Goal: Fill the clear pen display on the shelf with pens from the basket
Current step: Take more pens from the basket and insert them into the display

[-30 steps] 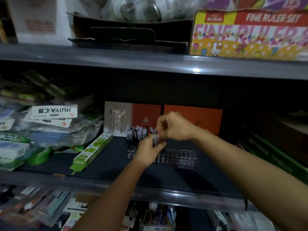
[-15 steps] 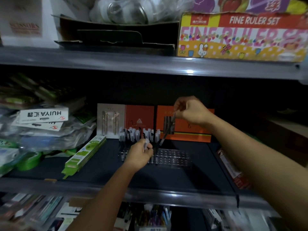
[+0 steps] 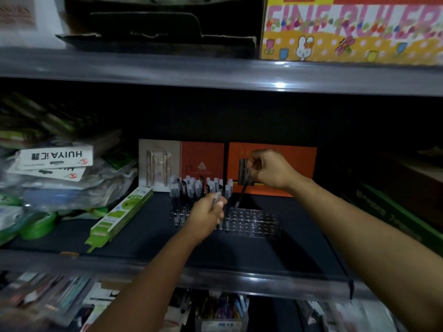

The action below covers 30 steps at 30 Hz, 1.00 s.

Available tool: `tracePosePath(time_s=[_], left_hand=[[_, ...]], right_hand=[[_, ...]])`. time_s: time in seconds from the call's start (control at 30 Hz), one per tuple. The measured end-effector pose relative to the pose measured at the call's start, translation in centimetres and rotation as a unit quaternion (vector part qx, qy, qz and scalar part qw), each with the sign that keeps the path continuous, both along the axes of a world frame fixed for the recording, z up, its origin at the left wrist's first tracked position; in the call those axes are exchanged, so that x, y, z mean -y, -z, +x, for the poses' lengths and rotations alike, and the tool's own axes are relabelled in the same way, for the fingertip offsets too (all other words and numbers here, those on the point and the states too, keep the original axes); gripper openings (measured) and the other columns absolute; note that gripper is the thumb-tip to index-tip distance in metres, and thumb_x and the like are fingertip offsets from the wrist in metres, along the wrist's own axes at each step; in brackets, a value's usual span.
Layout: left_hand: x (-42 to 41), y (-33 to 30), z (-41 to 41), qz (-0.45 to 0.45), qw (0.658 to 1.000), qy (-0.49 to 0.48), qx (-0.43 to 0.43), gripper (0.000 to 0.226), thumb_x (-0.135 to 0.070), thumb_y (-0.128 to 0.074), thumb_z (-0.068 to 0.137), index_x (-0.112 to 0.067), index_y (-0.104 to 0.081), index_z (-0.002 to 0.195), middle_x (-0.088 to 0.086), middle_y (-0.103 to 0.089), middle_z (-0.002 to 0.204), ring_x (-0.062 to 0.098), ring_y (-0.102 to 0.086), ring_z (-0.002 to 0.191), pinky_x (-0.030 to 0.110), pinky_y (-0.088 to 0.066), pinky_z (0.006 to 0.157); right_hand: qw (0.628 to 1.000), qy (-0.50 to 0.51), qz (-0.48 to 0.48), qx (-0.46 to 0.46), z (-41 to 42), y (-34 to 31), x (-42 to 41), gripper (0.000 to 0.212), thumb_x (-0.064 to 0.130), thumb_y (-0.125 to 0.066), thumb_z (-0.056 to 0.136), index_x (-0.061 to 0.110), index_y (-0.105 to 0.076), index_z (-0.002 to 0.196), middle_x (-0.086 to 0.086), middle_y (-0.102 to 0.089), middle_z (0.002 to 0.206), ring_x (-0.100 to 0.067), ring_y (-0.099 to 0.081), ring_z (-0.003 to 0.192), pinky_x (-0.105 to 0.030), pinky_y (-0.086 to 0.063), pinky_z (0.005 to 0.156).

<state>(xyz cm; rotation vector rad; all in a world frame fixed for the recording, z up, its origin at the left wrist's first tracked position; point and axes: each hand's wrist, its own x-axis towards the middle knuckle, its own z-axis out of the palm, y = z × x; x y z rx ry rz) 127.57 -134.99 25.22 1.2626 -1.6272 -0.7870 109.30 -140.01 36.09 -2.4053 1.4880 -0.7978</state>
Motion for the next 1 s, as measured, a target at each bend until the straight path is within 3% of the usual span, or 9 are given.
tracePosePath(time_s=[0.2,0.43,0.7,0.87,1.0], left_hand=[[0.4,0.3,0.4,0.009,0.999,0.014,-0.028,0.018,-0.013,-0.039,0.100,-0.013,-0.056,0.105,0.000,-0.055,0.072,0.008,-0.052,0.062,0.016,-0.045,0.060],[0.4,0.5,0.6,-0.016,0.999,0.041,-0.025,0.018,-0.013,-0.039,0.100,-0.020,-0.055,0.104,0.001,-0.055,0.070,0.008,-0.053,0.061,0.015,-0.045,0.059],[0.1,0.7,1.0,-0.019,0.999,0.034,-0.009,0.019,-0.018,-0.041,0.100,-0.021,-0.052,0.114,-0.002,-0.052,0.070,0.007,-0.051,0.066,0.025,-0.044,0.066],[0.2,0.7,1.1,-0.008,1.000,0.020,0.001,0.013,-0.018,-0.043,0.099,-0.018,-0.052,0.108,-0.004,-0.055,0.071,0.009,-0.052,0.067,0.031,-0.045,0.070],[0.2,0.6,0.7,-0.015,0.999,0.027,-0.008,0.011,-0.013,-0.044,0.098,-0.015,-0.055,0.099,-0.003,-0.056,0.069,0.006,-0.052,0.060,0.022,-0.045,0.063]], right_hand=[[0.999,-0.018,0.000,-0.034,0.5,1.2,1.2,0.011,-0.005,-0.061,0.081,0.005,-0.064,0.084,-0.004,-0.069,0.080,-0.004,-0.063,0.067,-0.004,-0.041,0.053],[0.994,-0.052,-0.006,-0.093,1.9,2.6,1.8,0.013,-0.002,-0.064,0.084,0.010,-0.066,0.085,-0.004,-0.069,0.084,-0.014,-0.065,0.079,-0.022,-0.051,0.069],[0.993,-0.056,0.009,-0.106,2.5,3.4,2.2,0.019,-0.005,-0.062,0.084,0.014,-0.065,0.082,-0.001,-0.068,0.082,-0.014,-0.066,0.080,-0.036,-0.058,0.077],[0.993,-0.062,-0.007,-0.097,2.2,2.5,1.1,0.010,0.007,-0.065,0.088,0.011,-0.067,0.097,-0.002,-0.067,0.093,-0.016,-0.064,0.090,-0.030,-0.054,0.080],[0.992,-0.108,-0.048,-0.053,1.8,1.2,-0.8,0.016,0.014,-0.067,0.088,0.012,-0.068,0.104,0.004,-0.065,0.097,-0.009,-0.061,0.088,-0.011,-0.044,0.071]])
